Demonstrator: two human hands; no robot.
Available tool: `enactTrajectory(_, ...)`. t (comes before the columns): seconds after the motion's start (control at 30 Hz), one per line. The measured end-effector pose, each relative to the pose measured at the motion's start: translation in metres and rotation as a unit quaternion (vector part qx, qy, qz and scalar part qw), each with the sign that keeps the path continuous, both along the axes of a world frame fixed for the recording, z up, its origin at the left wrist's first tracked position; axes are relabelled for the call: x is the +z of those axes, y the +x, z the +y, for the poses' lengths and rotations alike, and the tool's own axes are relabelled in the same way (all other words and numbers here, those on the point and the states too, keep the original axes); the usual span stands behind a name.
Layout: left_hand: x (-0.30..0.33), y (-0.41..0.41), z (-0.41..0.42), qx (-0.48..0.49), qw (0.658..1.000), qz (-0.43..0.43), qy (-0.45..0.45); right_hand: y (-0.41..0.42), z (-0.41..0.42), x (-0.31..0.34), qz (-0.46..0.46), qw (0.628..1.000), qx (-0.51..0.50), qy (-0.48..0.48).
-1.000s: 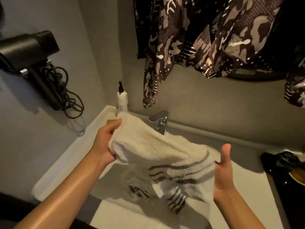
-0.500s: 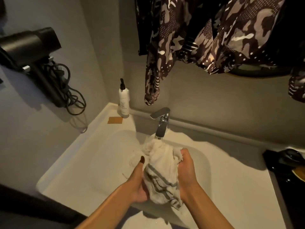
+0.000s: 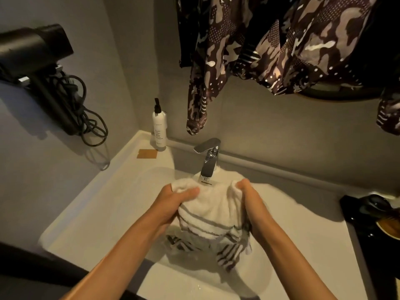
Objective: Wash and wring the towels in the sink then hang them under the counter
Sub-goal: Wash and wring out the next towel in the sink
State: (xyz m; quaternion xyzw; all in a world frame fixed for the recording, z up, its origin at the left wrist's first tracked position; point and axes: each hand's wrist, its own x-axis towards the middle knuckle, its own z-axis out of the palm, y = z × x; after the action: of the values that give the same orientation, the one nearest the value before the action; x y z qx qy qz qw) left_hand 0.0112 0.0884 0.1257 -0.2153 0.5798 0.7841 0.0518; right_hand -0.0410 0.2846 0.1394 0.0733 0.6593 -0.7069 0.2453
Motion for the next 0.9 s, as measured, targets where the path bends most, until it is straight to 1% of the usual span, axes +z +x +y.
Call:
enactTrajectory(0.07, 0.009, -0.004, -0.012, 0.015, 0.999, 0.018, -0.021, -0.008, 0.013, 0.001, -0.022, 0.997, -0.049, -0.064)
enactTrajectory(0.1, 0.013, -0.007, -0.018, 0.009, 0.999, 0.028, -0.024, -0.011, 0.02, -0.001, -0.04, 0.995, -0.047, -0.081)
enactTrajectory(0.13, 0.019, -0.01, -0.022, 0.004, 0.999, 0.032, -0.043, -0.013, 0.026, 0.0, -0.048, 0.996, -0.033, -0.072)
enactTrajectory(0.17, 0.022, -0.014, -0.028, 0.003, 0.997, 0.042, -0.068, -0.017, 0.03, -0.003, -0.042, 0.998, -0.032, -0.02)
enactTrajectory(0.23, 0.028, -0.02, -0.038, 0.003, 0.99, 0.067, -0.121, -0.021, 0.039, -0.005, 0.008, 0.993, -0.058, 0.103)
enactTrajectory(0.33, 0.036, -0.027, -0.041, -0.037, 0.97, 0.094, -0.223, -0.028, 0.043, -0.011, 0.035, 0.975, -0.099, 0.197)
enactTrajectory(0.37, 0.038, -0.029, -0.039, -0.047, 0.964, 0.103, -0.241, -0.029, 0.041, -0.011, 0.039, 0.971, -0.097, 0.216)
enactTrajectory(0.43, 0.046, -0.033, -0.032, -0.049, 0.963, 0.126, -0.234, -0.029, 0.034, -0.008, 0.052, 0.971, -0.072, 0.22)
enactTrajectory(0.47, 0.05, -0.034, -0.029, -0.044, 0.965, 0.134, -0.222, -0.03, 0.032, -0.007, 0.044, 0.975, -0.06, 0.208)
enactTrajectory(0.53, 0.057, -0.037, -0.028, -0.03, 0.967, 0.143, -0.209, -0.032, 0.03, -0.006, 0.006, 0.988, -0.051, 0.144)
enactTrajectory(0.57, 0.058, -0.038, -0.031, -0.022, 0.966, 0.147, -0.211, -0.035, 0.031, -0.005, 0.006, 0.989, -0.054, 0.14)
enactTrajectory(0.6, 0.06, -0.038, -0.035, -0.013, 0.964, 0.151, -0.219, -0.038, 0.034, -0.005, 0.022, 0.987, -0.055, 0.153)
enactTrajectory(0.63, 0.06, -0.038, -0.039, -0.009, 0.96, 0.154, -0.232, -0.04, 0.037, -0.005, 0.049, 0.979, -0.053, 0.193)
enactTrajectory(0.73, 0.064, -0.039, -0.05, 0.003, 0.954, 0.154, -0.257, -0.043, 0.048, 0.002, 0.14, 0.934, -0.048, 0.326)
enactTrajectory(0.77, 0.065, -0.04, -0.053, 0.016, 0.956, 0.151, -0.251, -0.043, 0.051, 0.005, 0.164, 0.923, -0.053, 0.343)
enactTrajectory(0.8, 0.066, -0.04, -0.057, 0.032, 0.96, 0.141, -0.242, -0.046, 0.056, 0.006, 0.177, 0.921, -0.065, 0.34)
enactTrajectory(0.83, 0.066, -0.04, -0.061, 0.045, 0.961, 0.13, -0.238, -0.05, 0.06, 0.005, 0.167, 0.937, -0.087, 0.295)
enactTrajectory(0.9, 0.066, -0.038, -0.07, 0.052, 0.962, 0.105, -0.245, -0.055, 0.067, 0.008, 0.105, 0.978, -0.145, 0.11)
